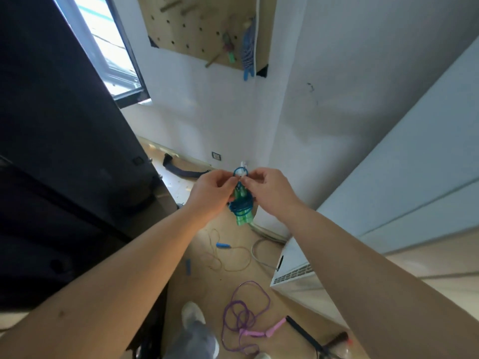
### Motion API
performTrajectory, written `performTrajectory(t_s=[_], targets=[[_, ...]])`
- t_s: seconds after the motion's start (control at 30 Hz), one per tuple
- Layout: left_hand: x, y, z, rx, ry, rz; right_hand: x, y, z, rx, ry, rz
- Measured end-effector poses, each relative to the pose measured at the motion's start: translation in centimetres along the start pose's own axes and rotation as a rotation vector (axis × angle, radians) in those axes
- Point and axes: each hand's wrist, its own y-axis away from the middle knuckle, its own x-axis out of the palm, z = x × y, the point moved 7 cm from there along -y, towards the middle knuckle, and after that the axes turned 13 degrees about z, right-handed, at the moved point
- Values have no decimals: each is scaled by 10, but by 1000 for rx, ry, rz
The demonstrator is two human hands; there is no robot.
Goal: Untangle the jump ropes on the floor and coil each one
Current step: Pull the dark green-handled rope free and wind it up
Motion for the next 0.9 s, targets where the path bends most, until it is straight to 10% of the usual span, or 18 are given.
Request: performTrajectory(t_s=[0.9], targets=[[-184, -273, -84, 50, 55, -40, -53, -298, 123, 0, -2, -130]])
